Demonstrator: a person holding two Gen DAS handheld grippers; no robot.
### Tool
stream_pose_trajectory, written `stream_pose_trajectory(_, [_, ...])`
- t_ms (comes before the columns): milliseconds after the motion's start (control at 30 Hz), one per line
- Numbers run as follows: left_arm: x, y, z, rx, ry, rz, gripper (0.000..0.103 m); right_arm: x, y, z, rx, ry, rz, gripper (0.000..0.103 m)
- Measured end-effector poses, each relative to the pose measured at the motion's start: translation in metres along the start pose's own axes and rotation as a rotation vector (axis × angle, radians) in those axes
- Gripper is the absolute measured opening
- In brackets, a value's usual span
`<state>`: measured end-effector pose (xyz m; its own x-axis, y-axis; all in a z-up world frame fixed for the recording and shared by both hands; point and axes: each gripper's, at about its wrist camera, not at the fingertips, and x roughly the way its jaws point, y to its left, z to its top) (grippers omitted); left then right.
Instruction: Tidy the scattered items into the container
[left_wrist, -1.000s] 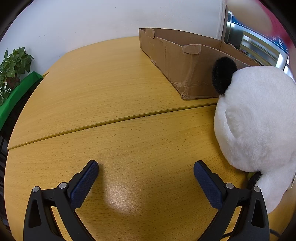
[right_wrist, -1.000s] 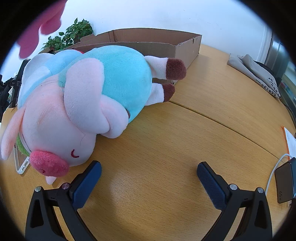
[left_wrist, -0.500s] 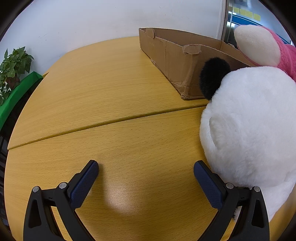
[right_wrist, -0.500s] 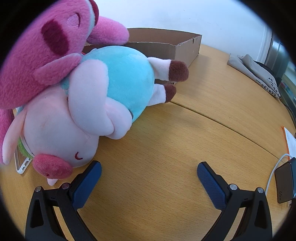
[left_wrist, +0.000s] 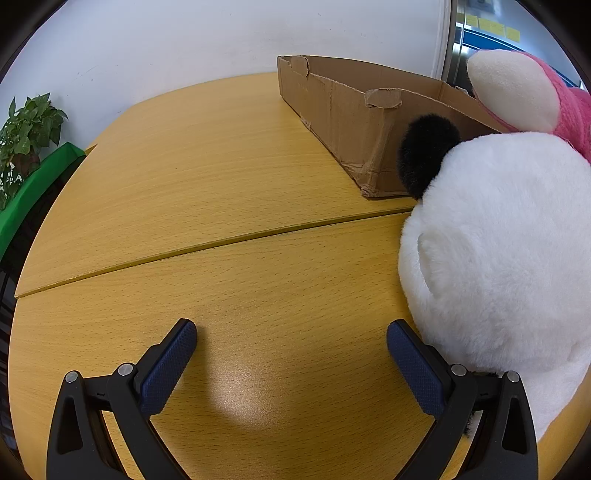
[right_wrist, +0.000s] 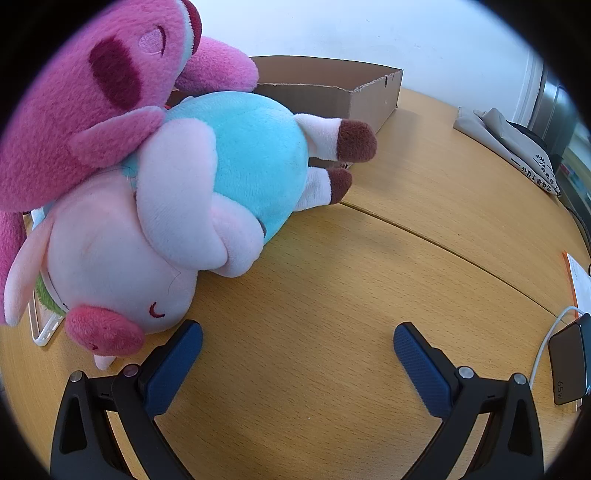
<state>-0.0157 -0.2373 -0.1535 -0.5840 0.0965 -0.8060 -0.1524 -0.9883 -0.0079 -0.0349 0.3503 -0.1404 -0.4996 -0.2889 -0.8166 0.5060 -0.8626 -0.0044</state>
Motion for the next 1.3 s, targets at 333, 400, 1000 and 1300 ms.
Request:
stream_pose_trajectory(333, [-0.004, 0.001, -0.002, -0.006, 0.015, 0.010, 0.103, -0.050, 0.041, -0.045, 0.106, -0.079, -0.115, 0.103])
stream_pose_trajectory(400, [-0.009, -0.001, -0.004, -0.011, 0.062, 0.021, 0.103, -0.076, 0.056, -0.051, 0.142, -0.143, -0.170, 0.103])
stream_pose_trajectory(1000, [-0.186, -0.199, 0.004, -0.026, -0.225, 0.130, 0.103, -0.163, 0.162, 0.038, 0.379, -0.424, -0.217, 0.103])
stream_pose_trajectory(1300, [-0.157, -0.252, 0.030, -0.041, -0.160, 0.023, 0.103, -0.138, 0.178, 0.041, 0.368, -0.299, -0.273, 0.103])
